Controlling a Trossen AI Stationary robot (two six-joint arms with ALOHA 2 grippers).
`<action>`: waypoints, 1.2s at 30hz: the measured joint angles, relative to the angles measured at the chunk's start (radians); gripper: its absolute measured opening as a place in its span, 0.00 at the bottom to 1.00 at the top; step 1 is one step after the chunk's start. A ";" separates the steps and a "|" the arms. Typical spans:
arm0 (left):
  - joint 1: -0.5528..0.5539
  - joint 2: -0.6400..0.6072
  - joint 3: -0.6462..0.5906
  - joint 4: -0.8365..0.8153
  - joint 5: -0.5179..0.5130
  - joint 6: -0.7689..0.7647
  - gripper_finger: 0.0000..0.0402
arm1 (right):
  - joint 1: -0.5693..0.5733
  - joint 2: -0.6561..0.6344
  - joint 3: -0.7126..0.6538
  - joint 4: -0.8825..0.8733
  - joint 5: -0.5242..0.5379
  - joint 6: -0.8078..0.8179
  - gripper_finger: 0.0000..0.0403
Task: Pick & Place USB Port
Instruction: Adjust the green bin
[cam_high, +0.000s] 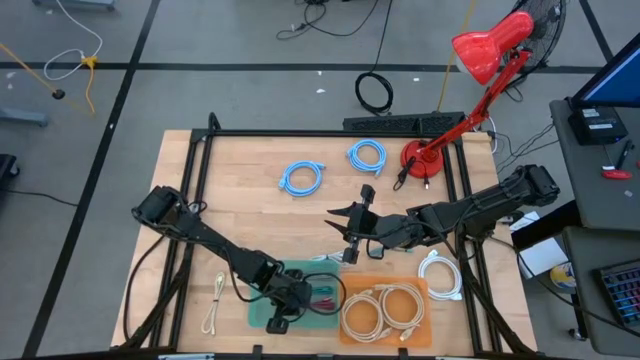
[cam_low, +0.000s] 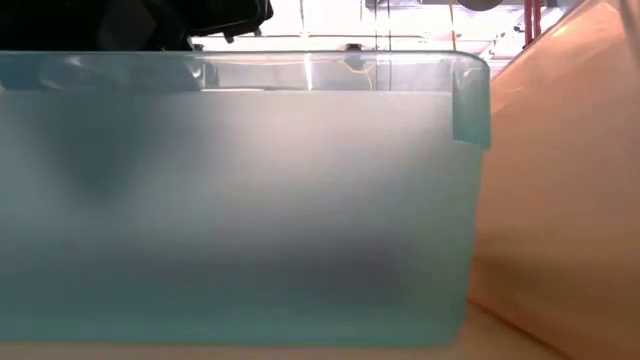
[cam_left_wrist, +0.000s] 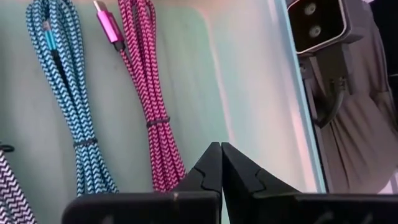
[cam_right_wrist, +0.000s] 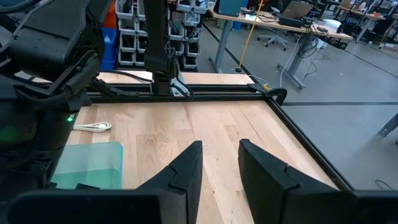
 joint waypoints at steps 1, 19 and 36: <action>0.000 0.000 0.000 -0.003 0.000 0.000 0.00 | 0.000 0.000 0.000 0.000 0.000 0.000 0.23; 0.019 0.075 0.002 -0.046 -0.001 -0.002 0.00 | 0.000 0.000 0.000 -0.005 0.000 0.000 0.23; 0.020 0.065 0.000 -0.037 -0.132 0.016 0.00 | 0.000 0.000 0.000 0.000 0.000 0.000 0.24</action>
